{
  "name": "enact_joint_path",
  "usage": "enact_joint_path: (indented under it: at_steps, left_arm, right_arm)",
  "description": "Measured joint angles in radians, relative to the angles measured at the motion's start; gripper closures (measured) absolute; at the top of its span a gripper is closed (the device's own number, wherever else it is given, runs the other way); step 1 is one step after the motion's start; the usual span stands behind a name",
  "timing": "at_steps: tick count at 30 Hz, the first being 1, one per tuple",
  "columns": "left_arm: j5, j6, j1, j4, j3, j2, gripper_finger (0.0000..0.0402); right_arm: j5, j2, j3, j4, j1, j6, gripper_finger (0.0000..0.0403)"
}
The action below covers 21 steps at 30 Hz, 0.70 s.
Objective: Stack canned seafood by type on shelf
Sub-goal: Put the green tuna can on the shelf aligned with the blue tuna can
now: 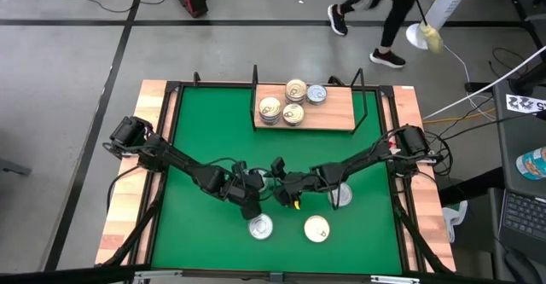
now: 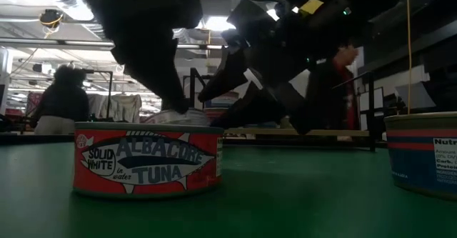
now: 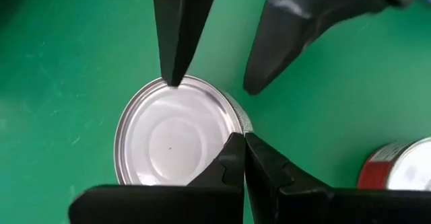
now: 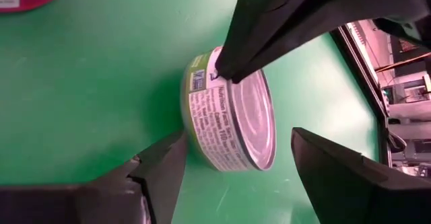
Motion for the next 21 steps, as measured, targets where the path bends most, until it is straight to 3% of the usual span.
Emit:
enact_joint_path:
  at_steps: [21]
  left_arm:
    - [0.038, -0.032, 0.056, 0.088, 0.000, -0.026, 0.0401]
  right_arm:
    - [0.017, 0.000, 0.000, -0.050, 0.000, -0.017, 0.0139]
